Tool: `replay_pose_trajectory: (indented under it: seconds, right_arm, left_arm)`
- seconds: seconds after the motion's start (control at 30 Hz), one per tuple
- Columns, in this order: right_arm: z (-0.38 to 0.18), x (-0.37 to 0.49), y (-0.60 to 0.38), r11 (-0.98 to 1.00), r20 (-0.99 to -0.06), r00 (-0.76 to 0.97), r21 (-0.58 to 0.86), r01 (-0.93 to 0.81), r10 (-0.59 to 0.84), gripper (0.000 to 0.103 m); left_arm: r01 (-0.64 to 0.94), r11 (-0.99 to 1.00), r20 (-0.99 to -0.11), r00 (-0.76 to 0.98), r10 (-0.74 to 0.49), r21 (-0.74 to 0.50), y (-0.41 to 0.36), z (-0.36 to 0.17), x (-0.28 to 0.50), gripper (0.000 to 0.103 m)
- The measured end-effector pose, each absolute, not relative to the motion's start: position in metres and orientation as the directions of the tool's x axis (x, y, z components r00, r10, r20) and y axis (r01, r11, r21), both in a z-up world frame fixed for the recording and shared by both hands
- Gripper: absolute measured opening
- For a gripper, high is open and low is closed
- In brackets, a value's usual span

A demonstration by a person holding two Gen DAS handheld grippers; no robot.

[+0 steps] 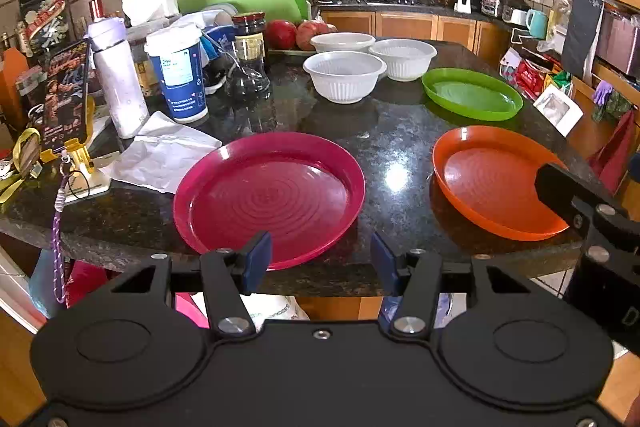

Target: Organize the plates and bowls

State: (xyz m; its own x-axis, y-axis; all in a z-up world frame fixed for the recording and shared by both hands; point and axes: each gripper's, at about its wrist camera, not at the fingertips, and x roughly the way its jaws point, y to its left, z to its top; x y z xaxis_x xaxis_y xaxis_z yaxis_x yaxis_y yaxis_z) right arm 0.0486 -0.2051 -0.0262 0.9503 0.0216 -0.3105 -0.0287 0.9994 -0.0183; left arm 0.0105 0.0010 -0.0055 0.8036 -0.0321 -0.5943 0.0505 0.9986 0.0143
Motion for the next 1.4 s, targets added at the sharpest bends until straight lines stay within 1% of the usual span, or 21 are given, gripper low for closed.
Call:
replay_pose_trajectory:
  seconds: [0.03,0.2,0.27,0.33,0.4,0.53,0.63,0.73,0.87,0.93,0.97,1.1,1.13,1.2,1.23,1.3,1.4]
  right_arm:
    - [-0.026,0.049,-0.205,0.999,-0.311,0.95,-0.019,-0.027,0.02,0.096]
    - [-0.026,0.059,-0.203,1.0,-0.301,0.954,-0.009,-0.008,0.005,0.096]
    - [-0.025,0.065,-0.204,1.0,-0.3,0.954,0.007,0.013,-0.011,0.096]
    - [-0.024,0.071,-0.204,0.998,-0.296,0.954,0.025,0.062,-0.052,0.096]
    - [-0.024,0.077,-0.204,0.995,-0.27,0.959,0.026,0.097,-0.086,0.096]
    - [-0.02,0.093,-0.206,0.992,-0.264,0.957,-0.008,0.122,-0.12,0.095]
    - [-0.016,0.103,-0.208,0.985,-0.23,0.958,-0.018,0.173,-0.172,0.094]
    - [-0.012,0.109,-0.21,0.971,-0.178,0.955,-0.023,0.237,-0.238,0.094]
    - [-0.007,0.11,-0.217,0.95,-0.159,0.938,-0.011,0.311,-0.309,0.094]
    - [-0.004,0.112,-0.222,0.941,-0.174,0.926,-0.005,0.338,-0.334,0.093]
    - [-0.004,0.114,-0.223,0.938,-0.185,0.921,-0.005,0.347,-0.342,0.09]
    - [-0.008,0.114,-0.231,0.929,-0.223,0.904,-0.013,0.371,-0.364,0.088]
    - [-0.01,0.114,-0.233,0.923,-0.244,0.893,-0.025,0.383,-0.377,0.086]
    - [-0.015,0.118,-0.235,0.924,-0.292,0.879,-0.054,0.378,-0.376,0.074]
    - [-0.018,0.122,-0.238,0.928,-0.335,0.868,-0.064,0.367,-0.366,0.071]
    - [-0.025,0.129,-0.244,0.937,-0.407,0.848,-0.065,0.344,-0.34,0.062]
    - [-0.034,0.137,-0.25,0.949,-0.476,0.828,-0.048,0.311,-0.296,0.059]
  left_arm:
    - [0.054,0.999,-0.579,0.814,-0.04,0.007,0.001,-0.004,0.011,0.06]
    - [0.066,0.998,-0.585,0.81,-0.043,0.017,0.004,-0.003,0.022,0.06]
    - [0.071,0.997,-0.579,0.814,-0.05,0.014,0.006,-0.001,0.028,0.06]
    - [0.076,0.997,-0.59,0.805,-0.053,0.015,0.008,0.0,0.034,0.06]
    - [0.086,0.995,-0.582,0.812,-0.038,0.055,0.008,0.003,0.042,0.06]
    - [0.118,0.987,-0.577,0.816,-0.036,0.106,0.01,0.01,0.06,0.06]
    - [0.171,0.982,-0.591,0.802,-0.09,0.083,0.014,0.016,0.074,0.06]
    - [0.233,0.97,-0.609,0.781,-0.14,0.076,0.014,0.022,0.09,0.06]
    - [0.308,0.949,-0.623,0.755,-0.206,0.059,0.008,0.025,0.107,0.06]
    - [0.368,0.929,-0.649,0.719,-0.25,0.05,0.003,0.022,0.115,0.06]
    - [0.398,0.917,-0.674,0.688,-0.269,0.04,0.003,0.019,0.12,0.06]
    - [0.497,0.864,-0.732,0.558,-0.391,-0.081,-0.001,0.008,0.134,0.059]
    - [0.509,0.854,-0.742,0.531,-0.41,-0.107,-0.002,0.005,0.137,0.056]
    - [0.526,0.838,-0.758,0.487,-0.434,-0.142,-0.007,-0.001,0.142,0.052]
    - [0.531,0.835,-0.768,0.47,-0.435,-0.148,-0.009,-0.003,0.144,0.052]
    - [0.539,0.827,-0.784,0.439,-0.439,-0.161,-0.015,-0.008,0.15,0.052]
    - [0.549,0.813,-0.794,0.399,-0.459,-0.194,-0.019,-0.013,0.153,0.052]
